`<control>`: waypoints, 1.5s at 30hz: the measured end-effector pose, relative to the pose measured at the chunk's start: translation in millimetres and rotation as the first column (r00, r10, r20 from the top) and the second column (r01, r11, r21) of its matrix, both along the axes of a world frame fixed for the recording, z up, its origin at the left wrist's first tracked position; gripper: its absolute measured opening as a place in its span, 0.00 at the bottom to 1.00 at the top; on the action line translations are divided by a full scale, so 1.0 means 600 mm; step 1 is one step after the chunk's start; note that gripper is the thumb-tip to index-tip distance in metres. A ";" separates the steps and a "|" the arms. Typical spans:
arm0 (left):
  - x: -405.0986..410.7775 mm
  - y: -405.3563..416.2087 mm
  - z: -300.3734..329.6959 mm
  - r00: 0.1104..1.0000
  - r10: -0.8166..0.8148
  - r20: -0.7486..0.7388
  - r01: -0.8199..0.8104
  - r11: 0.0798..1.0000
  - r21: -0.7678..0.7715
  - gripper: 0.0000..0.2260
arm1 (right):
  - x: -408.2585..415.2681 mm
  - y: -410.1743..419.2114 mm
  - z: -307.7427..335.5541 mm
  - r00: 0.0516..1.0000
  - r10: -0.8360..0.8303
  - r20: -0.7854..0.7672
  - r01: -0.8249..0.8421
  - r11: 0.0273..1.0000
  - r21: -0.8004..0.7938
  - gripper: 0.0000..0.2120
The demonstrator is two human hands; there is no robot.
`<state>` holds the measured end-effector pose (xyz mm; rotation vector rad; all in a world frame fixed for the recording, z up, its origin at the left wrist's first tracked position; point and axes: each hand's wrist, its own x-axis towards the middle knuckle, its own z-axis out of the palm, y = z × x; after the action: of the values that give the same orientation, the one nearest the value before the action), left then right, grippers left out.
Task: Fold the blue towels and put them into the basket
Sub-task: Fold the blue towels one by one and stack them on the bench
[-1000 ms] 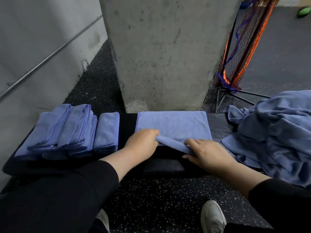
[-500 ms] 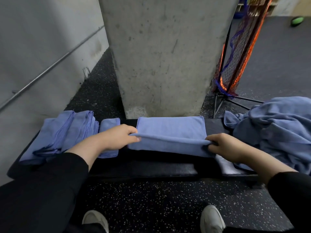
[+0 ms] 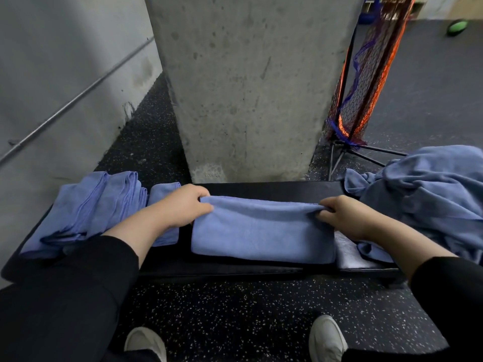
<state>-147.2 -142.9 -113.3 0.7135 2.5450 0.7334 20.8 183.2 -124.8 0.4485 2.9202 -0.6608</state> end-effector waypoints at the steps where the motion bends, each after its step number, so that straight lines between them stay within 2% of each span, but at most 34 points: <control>1: -0.004 0.008 0.000 0.995 0.003 -0.097 -0.006 0.999 -0.032 0.07 | -0.006 0.003 -0.005 1.000 -0.030 -0.007 0.030 1.000 0.000 0.12; 3: -0.014 0.027 0.000 0.967 0.017 -0.255 -0.033 0.998 -0.059 0.09 | -0.020 0.010 -0.015 0.997 -0.076 -0.007 0.076 0.997 0.013 0.13; 5: -0.023 0.046 -0.004 0.943 0.010 -0.332 -0.042 0.995 -0.090 0.09 | -0.033 0.017 -0.027 0.993 -0.119 -0.010 0.119 0.992 0.049 0.14; 7: -0.031 0.062 -0.014 0.928 -0.003 -0.373 -0.063 0.984 -0.165 0.05 | -0.045 0.021 -0.037 0.990 -0.143 -0.010 0.143 0.984 0.106 0.13; 9: -0.036 0.074 -0.030 0.894 -0.049 -0.445 -0.098 0.948 -0.302 0.10 | -0.052 0.021 -0.045 0.988 -0.151 -0.026 0.154 0.974 0.167 0.10; 10: -0.035 0.080 -0.036 0.872 -0.082 -0.482 -0.114 0.925 -0.363 0.13 | -0.056 0.021 -0.047 0.985 -0.161 -0.060 0.169 0.967 0.190 0.13; 12: -0.027 0.093 -0.046 0.843 -0.136 -0.521 -0.073 0.930 -0.361 0.16 | -0.062 0.017 -0.045 0.968 -0.168 -0.184 0.205 0.957 0.206 0.18; 15: -0.003 0.115 -0.061 0.839 -0.278 -0.467 0.185 0.954 -0.235 0.20 | -0.072 -0.013 -0.039 0.943 -0.047 -0.329 0.129 0.964 0.231 0.12; 18: 0.025 0.124 -0.093 0.820 -0.443 -0.364 0.356 0.891 -0.281 0.23 | -0.070 -0.068 -0.045 0.956 0.038 -0.291 0.023 0.979 0.203 0.09; 21: 0.043 0.115 -0.128 0.828 -0.471 -0.305 0.358 0.861 -0.361 0.26 | -0.054 -0.132 -0.075 0.985 0.073 -0.158 -0.050 0.988 0.145 0.13; 23: 0.050 0.106 -0.140 0.832 -0.460 -0.312 0.340 0.865 -0.368 0.28 | -0.036 -0.165 -0.100 0.999 0.041 0.002 -0.041 0.993 0.107 0.23; 25: 0.054 0.098 -0.143 0.833 -0.446 -0.327 0.320 0.871 -0.372 0.30 | -0.020 -0.176 -0.120 0.996 0.038 0.085 -0.052 0.985 0.163 0.33; 28: 0.053 0.090 -0.142 0.837 -0.439 -0.327 0.310 0.872 -0.379 0.31 | -0.011 -0.159 -0.133 0.997 0.077 0.026 -0.081 0.965 0.251 0.43; 32: 0.052 0.090 -0.139 0.848 -0.433 -0.307 0.309 0.872 -0.379 0.33 | -0.016 -0.128 -0.130 0.984 0.173 0.027 -0.174 0.940 0.294 0.43; 34: 0.051 0.093 -0.138 0.863 -0.408 -0.297 0.288 0.882 -0.374 0.32 | -0.023 -0.112 -0.125 0.978 0.206 0.040 -0.210 0.943 0.259 0.45; 37: 0.051 0.100 -0.134 0.887 -0.354 -0.297 0.230 0.896 -0.379 0.31 | -0.034 -0.101 -0.115 0.988 0.152 -0.007 -0.150 0.979 0.141 0.40; 39: 0.050 0.103 -0.131 0.900 -0.323 -0.292 0.199 0.902 -0.384 0.30 | -0.036 -0.097 -0.112 0.997 0.081 -0.019 -0.077 0.987 0.139 0.33; 41: 0.050 0.105 -0.127 0.907 -0.312 -0.284 0.187 0.901 -0.392 0.30 | -0.031 -0.096 -0.103 0.999 0.043 -0.020 -0.037 0.973 0.230 0.26; 43: 0.049 0.108 -0.123 0.907 -0.306 -0.289 0.176 0.900 -0.399 0.30 | -0.023 -0.106 -0.086 0.994 0.074 -0.082 -0.041 0.936 0.351 0.19; 45: 0.047 0.112 -0.120 0.904 -0.299 -0.305 0.163 0.902 -0.400 0.29 | -0.017 -0.129 -0.069 0.983 0.110 -0.144 -0.051 0.932 0.360 0.14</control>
<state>-119.0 -75.5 -185.4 1.0767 2.7312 0.0342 10.8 105.6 -166.5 0.3152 3.2021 -0.1597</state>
